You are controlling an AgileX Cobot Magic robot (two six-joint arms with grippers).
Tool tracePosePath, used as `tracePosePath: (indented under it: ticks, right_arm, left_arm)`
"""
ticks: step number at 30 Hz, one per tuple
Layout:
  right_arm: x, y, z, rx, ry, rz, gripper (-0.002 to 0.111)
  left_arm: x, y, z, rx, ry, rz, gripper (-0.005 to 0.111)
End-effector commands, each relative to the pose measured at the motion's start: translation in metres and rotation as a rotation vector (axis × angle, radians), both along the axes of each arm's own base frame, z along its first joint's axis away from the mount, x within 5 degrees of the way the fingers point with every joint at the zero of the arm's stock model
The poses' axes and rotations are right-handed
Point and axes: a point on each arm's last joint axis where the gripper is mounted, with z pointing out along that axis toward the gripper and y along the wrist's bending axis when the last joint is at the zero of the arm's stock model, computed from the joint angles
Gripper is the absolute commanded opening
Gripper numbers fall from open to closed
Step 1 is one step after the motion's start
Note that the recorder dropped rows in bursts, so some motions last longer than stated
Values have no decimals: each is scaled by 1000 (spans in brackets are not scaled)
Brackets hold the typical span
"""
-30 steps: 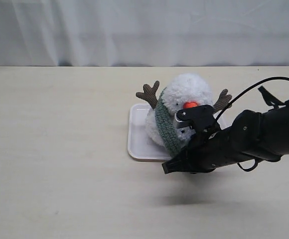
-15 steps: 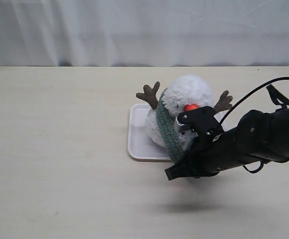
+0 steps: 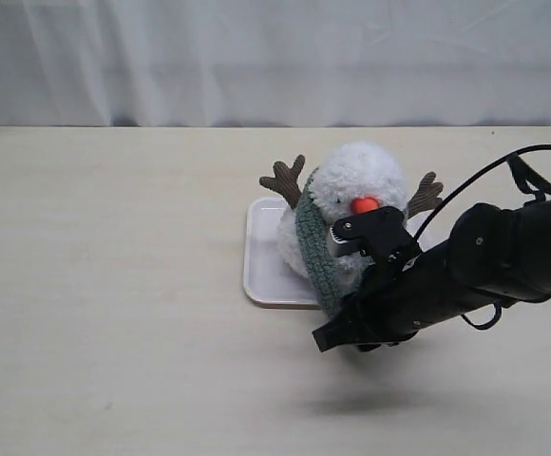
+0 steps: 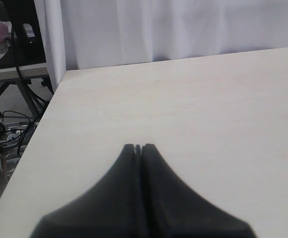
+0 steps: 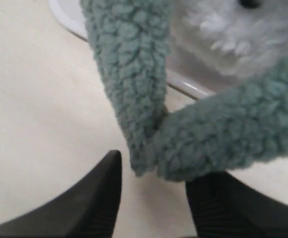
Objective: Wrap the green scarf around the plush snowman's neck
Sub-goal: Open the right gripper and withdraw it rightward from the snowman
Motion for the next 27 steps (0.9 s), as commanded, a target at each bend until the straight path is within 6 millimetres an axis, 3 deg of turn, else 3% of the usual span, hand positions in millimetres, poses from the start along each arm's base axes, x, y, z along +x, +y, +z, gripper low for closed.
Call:
tracePosePath:
  ticks: [1,6,18,27]
  right_arm:
    - [-1,3,19,30,-4,33,58]
    - [-10,1,33,39,34,35,60]
    - [-41,-21,54,-133,244,14,59]
    - [-64,-30,92,-82,226,-7,59]
  left_arm:
    - [0,0,0,-5,-10,0,0]
    - [0,0,0,-5,-10,0,0]
    - [0,0,0,-5,-10,0,0]
    - [0,0,0,-5,-10,0,0]
